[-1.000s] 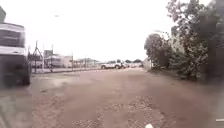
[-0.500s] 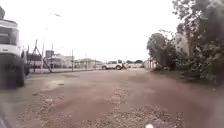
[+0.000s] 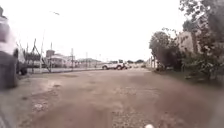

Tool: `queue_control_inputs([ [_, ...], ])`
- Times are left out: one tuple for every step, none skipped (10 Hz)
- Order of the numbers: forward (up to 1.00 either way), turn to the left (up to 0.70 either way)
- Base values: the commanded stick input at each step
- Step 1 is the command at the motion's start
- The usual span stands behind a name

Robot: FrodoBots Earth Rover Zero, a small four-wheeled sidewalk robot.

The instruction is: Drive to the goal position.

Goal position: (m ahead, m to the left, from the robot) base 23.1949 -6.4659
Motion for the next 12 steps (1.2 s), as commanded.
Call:
queue_control_inputs([
  [0.70, 0.00],
  [0.70, 0.00],
  [0.70, 0.00],
  [0.70, 0.00],
  [0.70, -0.35],
  [0.70, -0.35],
  [0.70, -0.35],
  [0.70, -0.35],
  [0.70, -0.35],
  [0.70, -0.35],
  [0.70, -0.35],
  [0.70, -0.35],
])
